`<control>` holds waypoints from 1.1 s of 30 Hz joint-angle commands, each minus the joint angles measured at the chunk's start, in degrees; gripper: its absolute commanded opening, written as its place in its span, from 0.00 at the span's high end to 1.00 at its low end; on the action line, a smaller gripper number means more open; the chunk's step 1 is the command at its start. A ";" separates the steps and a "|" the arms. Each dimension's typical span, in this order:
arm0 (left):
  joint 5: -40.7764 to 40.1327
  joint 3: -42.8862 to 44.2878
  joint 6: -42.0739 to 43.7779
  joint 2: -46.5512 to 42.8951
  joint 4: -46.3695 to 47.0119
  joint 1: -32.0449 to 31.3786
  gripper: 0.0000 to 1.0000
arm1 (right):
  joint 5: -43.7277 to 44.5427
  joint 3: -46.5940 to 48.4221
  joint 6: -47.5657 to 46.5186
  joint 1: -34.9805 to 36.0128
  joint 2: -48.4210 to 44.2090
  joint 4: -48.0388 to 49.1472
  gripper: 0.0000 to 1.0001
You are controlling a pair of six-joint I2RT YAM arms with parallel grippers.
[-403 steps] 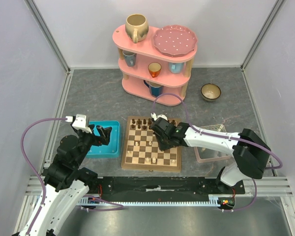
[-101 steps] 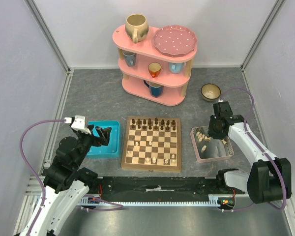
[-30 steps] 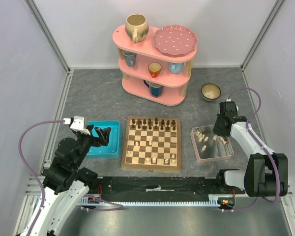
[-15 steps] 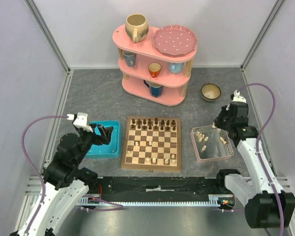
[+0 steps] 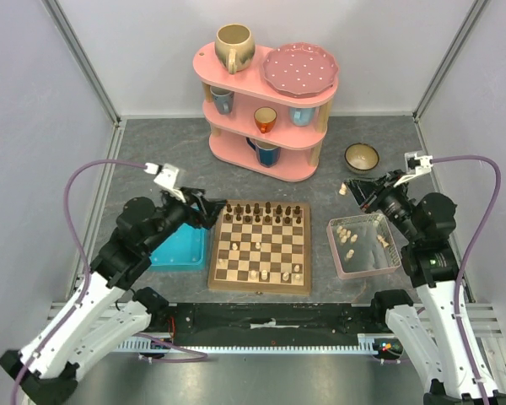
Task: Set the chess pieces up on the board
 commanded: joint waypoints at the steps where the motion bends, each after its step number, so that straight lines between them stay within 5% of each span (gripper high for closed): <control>1: -6.88 2.26 -0.76 4.78 11.41 -13.39 0.21 | -6.86 -0.21 9.13 0.83 -1.97 11.88 1.00; 5: -13.15 3.75 0.13 13.74 23.68 -28.77 0.19 | -7.39 0.84 11.87 1.27 -3.12 13.13 1.00; 11: -16.66 5.95 3.46 26.14 39.09 -35.56 0.09 | -9.23 2.52 13.97 1.36 -4.08 12.87 1.00; 19: -14.83 9.99 10.76 36.60 56.67 -36.45 0.05 | -11.43 2.43 15.74 1.36 -5.40 13.13 1.00; 33: -9.90 18.17 11.64 44.60 53.35 -36.62 0.13 | -12.31 2.60 15.30 1.36 -6.02 12.17 1.00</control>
